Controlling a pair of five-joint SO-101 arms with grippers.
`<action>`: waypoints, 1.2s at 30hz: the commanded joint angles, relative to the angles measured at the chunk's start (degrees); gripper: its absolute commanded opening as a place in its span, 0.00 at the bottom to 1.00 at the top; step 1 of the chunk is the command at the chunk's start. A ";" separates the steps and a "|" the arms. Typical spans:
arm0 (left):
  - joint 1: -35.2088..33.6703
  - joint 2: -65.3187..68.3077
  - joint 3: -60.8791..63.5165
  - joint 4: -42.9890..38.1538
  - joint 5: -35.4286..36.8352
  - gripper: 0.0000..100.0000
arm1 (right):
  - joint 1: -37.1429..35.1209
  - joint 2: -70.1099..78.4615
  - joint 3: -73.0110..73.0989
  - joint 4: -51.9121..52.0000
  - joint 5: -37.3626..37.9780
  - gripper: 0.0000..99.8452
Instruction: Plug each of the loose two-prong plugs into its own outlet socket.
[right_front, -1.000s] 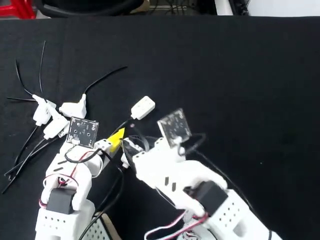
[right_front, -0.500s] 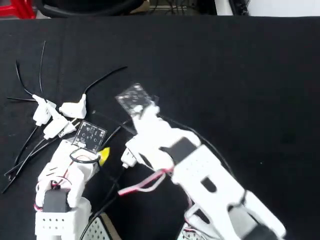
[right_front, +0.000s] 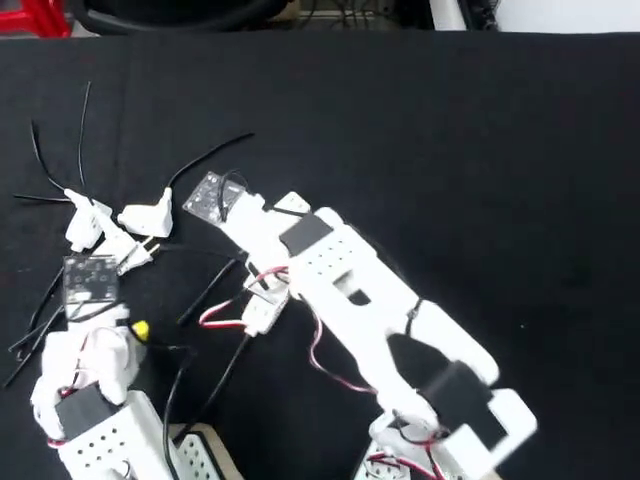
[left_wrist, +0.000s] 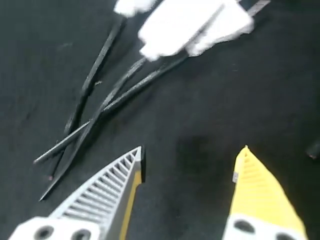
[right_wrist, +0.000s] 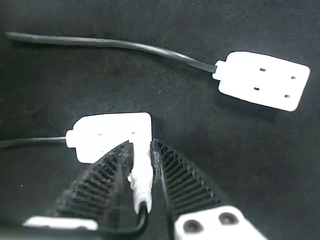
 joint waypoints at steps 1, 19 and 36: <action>-1.71 0.00 -0.13 -0.44 0.53 0.29 | 0.79 0.84 -3.82 0.09 1.14 0.01; 1.80 0.00 1.98 -2.46 0.35 0.29 | -2.81 1.36 -3.65 -2.90 0.09 0.01; 1.89 0.00 2.07 -2.46 0.35 0.29 | -1.58 4.44 2.59 -5.45 -0.18 0.01</action>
